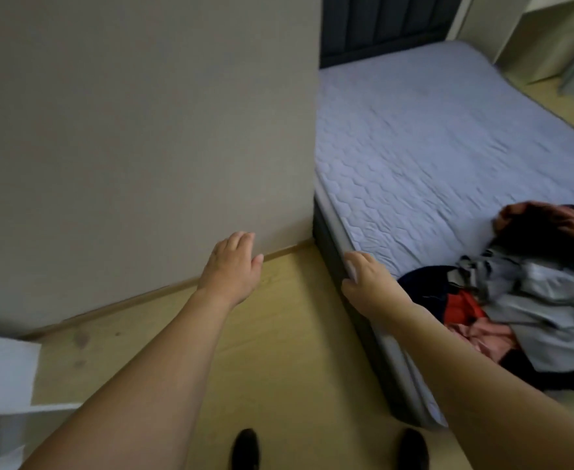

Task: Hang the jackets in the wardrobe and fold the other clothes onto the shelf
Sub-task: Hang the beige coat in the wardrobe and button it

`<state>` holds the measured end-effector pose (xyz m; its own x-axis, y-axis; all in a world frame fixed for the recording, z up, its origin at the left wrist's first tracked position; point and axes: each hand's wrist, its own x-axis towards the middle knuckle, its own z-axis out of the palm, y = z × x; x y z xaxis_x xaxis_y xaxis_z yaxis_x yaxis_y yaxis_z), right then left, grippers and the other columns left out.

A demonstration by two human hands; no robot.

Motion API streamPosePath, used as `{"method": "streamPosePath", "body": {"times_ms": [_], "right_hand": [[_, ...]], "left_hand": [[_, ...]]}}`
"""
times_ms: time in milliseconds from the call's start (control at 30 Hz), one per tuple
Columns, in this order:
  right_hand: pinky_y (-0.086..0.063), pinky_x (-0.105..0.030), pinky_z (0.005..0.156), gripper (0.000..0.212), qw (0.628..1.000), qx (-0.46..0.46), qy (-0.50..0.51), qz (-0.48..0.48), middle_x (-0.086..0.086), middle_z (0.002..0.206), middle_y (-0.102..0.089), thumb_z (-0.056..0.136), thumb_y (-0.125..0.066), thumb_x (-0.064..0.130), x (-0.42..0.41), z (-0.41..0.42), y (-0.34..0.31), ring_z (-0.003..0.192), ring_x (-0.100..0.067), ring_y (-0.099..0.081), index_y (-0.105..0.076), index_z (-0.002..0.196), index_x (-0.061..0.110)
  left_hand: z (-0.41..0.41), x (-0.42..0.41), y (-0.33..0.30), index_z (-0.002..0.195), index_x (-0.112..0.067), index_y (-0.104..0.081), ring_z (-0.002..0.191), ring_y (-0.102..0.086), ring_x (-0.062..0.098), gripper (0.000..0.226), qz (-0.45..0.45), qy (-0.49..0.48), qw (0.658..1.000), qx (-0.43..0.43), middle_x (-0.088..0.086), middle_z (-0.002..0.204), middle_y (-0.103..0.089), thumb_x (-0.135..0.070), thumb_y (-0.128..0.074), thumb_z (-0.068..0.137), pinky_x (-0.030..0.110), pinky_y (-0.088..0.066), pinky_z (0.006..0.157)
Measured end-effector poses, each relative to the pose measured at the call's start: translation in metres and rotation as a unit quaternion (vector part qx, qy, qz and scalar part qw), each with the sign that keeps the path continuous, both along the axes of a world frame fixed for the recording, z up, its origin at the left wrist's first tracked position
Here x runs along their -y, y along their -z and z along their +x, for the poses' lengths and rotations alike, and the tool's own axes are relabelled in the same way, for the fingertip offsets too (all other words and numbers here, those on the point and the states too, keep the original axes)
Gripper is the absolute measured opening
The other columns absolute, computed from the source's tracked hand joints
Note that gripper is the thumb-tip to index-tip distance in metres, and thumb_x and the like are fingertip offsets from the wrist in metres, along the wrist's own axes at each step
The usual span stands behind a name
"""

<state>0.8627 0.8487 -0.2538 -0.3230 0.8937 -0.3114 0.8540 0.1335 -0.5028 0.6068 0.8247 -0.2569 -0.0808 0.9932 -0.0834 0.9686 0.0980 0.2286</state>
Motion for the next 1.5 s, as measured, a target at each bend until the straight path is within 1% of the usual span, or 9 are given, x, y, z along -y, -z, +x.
{"method": "streamPosePath", "body": {"times_ms": [200, 367, 533, 733, 833, 967, 1067, 1233, 1500], "right_hand": [[-0.029, -0.032, 0.109, 0.056, 0.999, 0.009, 0.023, -0.024, -0.008, 0.150, -0.035, 0.091, -0.049, 0.014, -0.035, 0.178, 0.015, 0.136, -0.025, -0.035, -0.035, 0.145, 0.010], [-0.032, -0.032, 0.108, 0.055, 0.997, 0.002, 0.060, -0.040, -0.010, 0.146, -0.040, 0.088, -0.050, 0.012, -0.059, 0.286, 0.026, 0.131, -0.025, -0.040, -0.039, 0.142, 0.007], [-0.025, -0.026, 0.106, 0.055, 0.995, 0.013, 0.089, -0.045, -0.012, 0.146, -0.039, 0.090, -0.050, 0.011, -0.082, 0.398, 0.050, 0.135, -0.024, -0.036, -0.038, 0.143, 0.005], [-0.026, -0.033, 0.110, 0.059, 0.991, 0.001, 0.093, -0.094, -0.010, 0.153, -0.030, 0.092, -0.049, 0.014, -0.126, 0.555, 0.074, 0.140, -0.025, -0.028, -0.032, 0.147, 0.009], [-0.032, -0.035, 0.109, 0.057, 0.990, -0.013, 0.092, -0.108, -0.008, 0.153, -0.030, 0.092, -0.047, 0.015, -0.150, 0.636, 0.079, 0.137, -0.024, -0.034, -0.033, 0.147, 0.012], [-0.031, -0.032, 0.107, 0.056, 0.989, -0.010, 0.097, -0.108, -0.007, 0.152, -0.032, 0.092, -0.049, 0.016, -0.176, 0.714, 0.068, 0.137, -0.024, -0.033, -0.033, 0.146, 0.012], [-0.031, -0.033, 0.108, 0.058, 0.991, -0.006, 0.075, -0.108, -0.005, 0.153, -0.029, 0.093, -0.049, 0.018, -0.203, 0.759, 0.056, 0.139, -0.023, -0.031, -0.031, 0.148, 0.013], [-0.031, -0.033, 0.108, 0.054, 0.995, -0.019, 0.086, -0.055, -0.008, 0.147, -0.037, 0.090, -0.050, 0.015, -0.242, 0.836, 0.054, 0.135, -0.024, -0.034, -0.038, 0.142, 0.010], [-0.032, -0.029, 0.103, 0.047, 0.987, -0.034, 0.127, -0.091, -0.011, 0.138, -0.048, 0.089, -0.054, 0.016, -0.328, 1.038, 0.117, 0.130, -0.026, -0.040, -0.048, 0.135, 0.009]], "left_hand": [[0.177, -0.035, 0.021, 0.143, -0.004, -0.039, 0.136, -0.036, 0.030, 0.052, -0.018, -0.002, 1.000, 0.021, 0.016, 0.147, -0.040, -0.030, -0.047, 0.099, 0.039, -0.025, 0.115], [0.282, -0.058, 0.041, 0.143, -0.004, -0.040, 0.134, -0.038, 0.031, 0.053, -0.052, 0.022, 0.998, 0.018, 0.016, 0.147, -0.041, -0.029, -0.048, 0.098, 0.038, -0.026, 0.114], [0.384, -0.095, 0.061, 0.138, -0.002, -0.045, 0.129, -0.044, 0.034, 0.050, -0.071, 0.017, 0.997, 0.036, 0.017, 0.141, -0.046, -0.026, -0.053, 0.095, 0.040, -0.030, 0.110], [0.534, -0.139, 0.082, 0.136, -0.002, -0.046, 0.128, -0.044, 0.034, 0.047, -0.094, 0.000, 0.994, 0.055, 0.016, 0.139, -0.047, -0.025, -0.051, 0.095, 0.042, -0.033, 0.109], [0.616, -0.160, 0.084, 0.139, -0.004, -0.043, 0.132, -0.041, 0.031, 0.049, -0.102, -0.022, 0.992, 0.076, 0.014, 0.143, -0.043, -0.028, -0.049, 0.097, 0.042, -0.032, 0.111], [0.700, -0.180, 0.072, 0.141, -0.008, -0.041, 0.131, -0.041, 0.031, 0.050, -0.117, 0.014, 0.991, 0.067, 0.012, 0.144, -0.043, -0.030, -0.048, 0.097, 0.042, -0.031, 0.111], [0.750, -0.205, 0.062, 0.145, -0.008, -0.036, 0.134, -0.037, 0.030, 0.052, -0.115, -0.008, 0.991, 0.075, 0.010, 0.149, -0.038, -0.031, -0.044, 0.099, 0.041, -0.029, 0.113], [0.845, -0.255, 0.067, 0.147, -0.008, -0.032, 0.137, -0.034, 0.030, 0.054, -0.111, 0.017, 0.991, 0.079, 0.011, 0.152, -0.033, -0.032, -0.042, 0.100, 0.041, -0.026, 0.115], [1.032, -0.344, 0.109, 0.145, -0.007, -0.037, 0.138, -0.033, 0.027, 0.052, -0.116, 0.007, 0.989, 0.087, 0.010, 0.150, -0.036, -0.028, -0.047, 0.098, 0.038, -0.024, 0.116]]}}
